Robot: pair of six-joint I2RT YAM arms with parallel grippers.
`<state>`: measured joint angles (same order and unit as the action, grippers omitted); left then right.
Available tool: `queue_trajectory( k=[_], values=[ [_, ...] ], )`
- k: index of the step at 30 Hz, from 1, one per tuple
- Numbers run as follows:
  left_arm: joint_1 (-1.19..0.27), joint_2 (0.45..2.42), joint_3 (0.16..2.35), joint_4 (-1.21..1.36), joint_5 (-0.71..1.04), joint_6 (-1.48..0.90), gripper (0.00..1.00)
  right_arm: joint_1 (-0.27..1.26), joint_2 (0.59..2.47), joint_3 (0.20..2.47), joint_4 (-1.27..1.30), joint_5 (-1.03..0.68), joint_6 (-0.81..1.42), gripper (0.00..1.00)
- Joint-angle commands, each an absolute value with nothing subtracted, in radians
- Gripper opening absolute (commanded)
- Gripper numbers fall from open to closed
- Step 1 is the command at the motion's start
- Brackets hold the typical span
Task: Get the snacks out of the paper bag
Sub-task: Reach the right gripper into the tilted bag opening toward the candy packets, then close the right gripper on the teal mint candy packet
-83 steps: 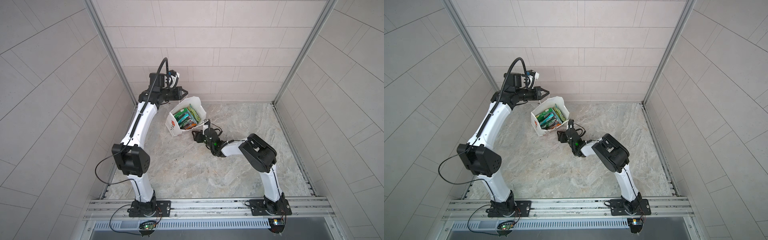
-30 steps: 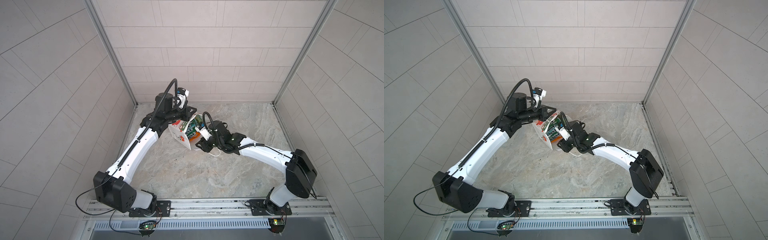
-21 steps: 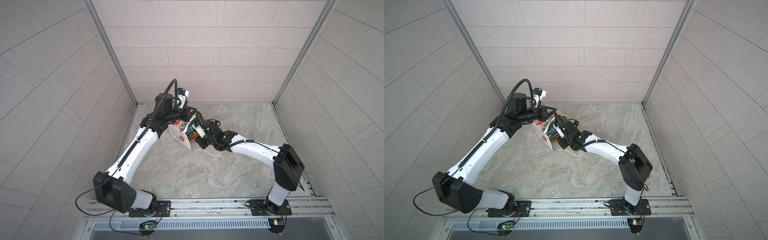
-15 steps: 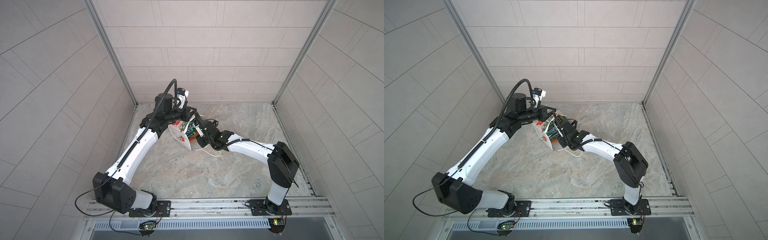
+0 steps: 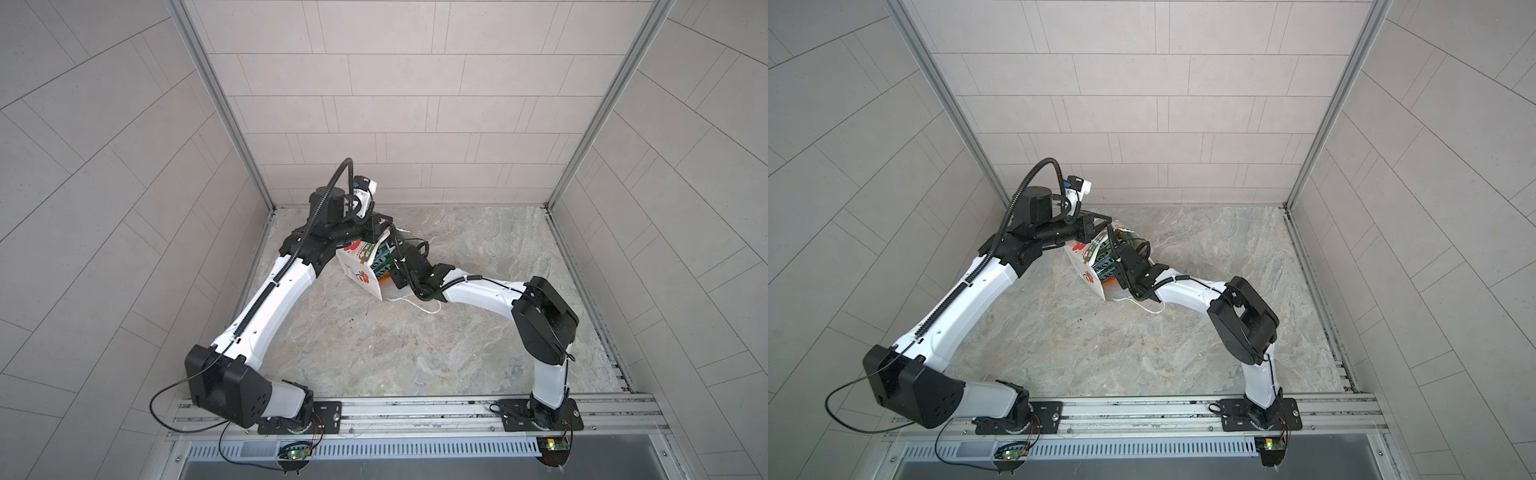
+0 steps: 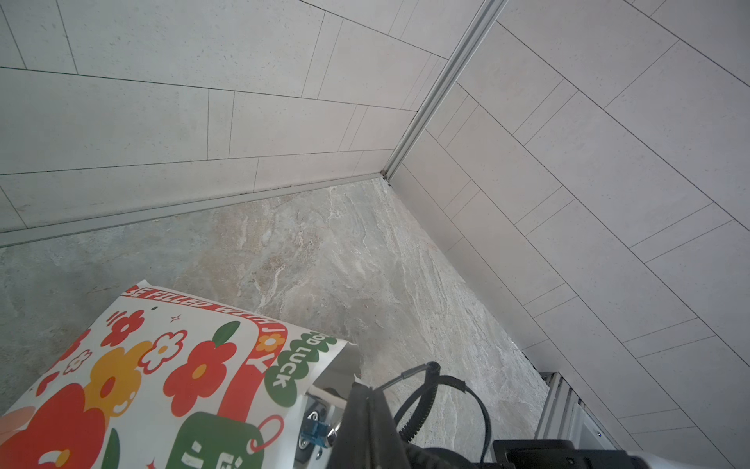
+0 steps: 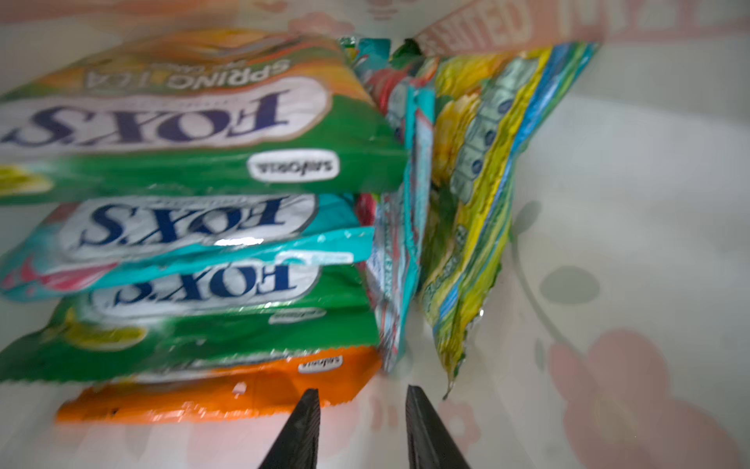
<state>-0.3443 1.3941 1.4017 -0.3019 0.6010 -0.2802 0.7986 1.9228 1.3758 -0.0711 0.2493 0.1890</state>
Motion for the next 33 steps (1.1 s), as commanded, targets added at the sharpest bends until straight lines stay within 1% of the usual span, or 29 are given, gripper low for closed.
queue_trajectory(
  k=[1, 6, 9, 16, 19, 20, 22, 26, 27, 33],
  values=[
    [-0.348, 1.346, 1.401, -0.258, 0.633, -0.279, 0.00, 0.805, 1.952, 1.415, -0.043, 0.327, 0.208, 0.36],
    [-0.346, 1.345, 1.401, -0.258, 0.637, -0.279, 0.00, 0.804, 1.984, 1.437, -0.044, 0.375, 0.216, 0.37],
    [-0.347, 1.344, 1.401, -0.257, 0.639, -0.279, 0.00, 0.801, 2.005, 1.451, -0.044, 0.383, 0.215, 0.39],
    [-0.347, 1.344, 1.401, -0.254, 0.644, -0.282, 0.00, 0.791, 2.047, 1.480, -0.044, 0.344, 0.222, 0.40],
    [-0.347, 1.343, 1.397, -0.250, 0.643, -0.285, 0.00, 0.784, 2.060, 1.491, -0.045, 0.316, 0.226, 0.39],
    [-0.347, 1.343, 1.398, -0.250, 0.644, -0.285, 0.00, 0.780, 2.064, 1.495, -0.046, 0.298, 0.227, 0.36],
    [-0.347, 1.344, 1.396, -0.249, 0.643, -0.285, 0.00, 0.776, 2.067, 1.497, -0.047, 0.290, 0.235, 0.27],
    [-0.347, 1.341, 1.391, -0.244, 0.631, -0.287, 0.00, 0.772, 2.051, 1.489, -0.047, 0.269, 0.236, 0.03],
    [-0.347, 1.342, 1.391, -0.244, 0.625, -0.288, 0.00, 0.772, 2.044, 1.485, -0.047, 0.263, 0.235, 0.00],
    [-0.347, 1.344, 1.381, -0.241, 0.588, -0.290, 0.00, 0.766, 1.963, 1.440, -0.046, 0.191, 0.234, 0.00]
  ],
)
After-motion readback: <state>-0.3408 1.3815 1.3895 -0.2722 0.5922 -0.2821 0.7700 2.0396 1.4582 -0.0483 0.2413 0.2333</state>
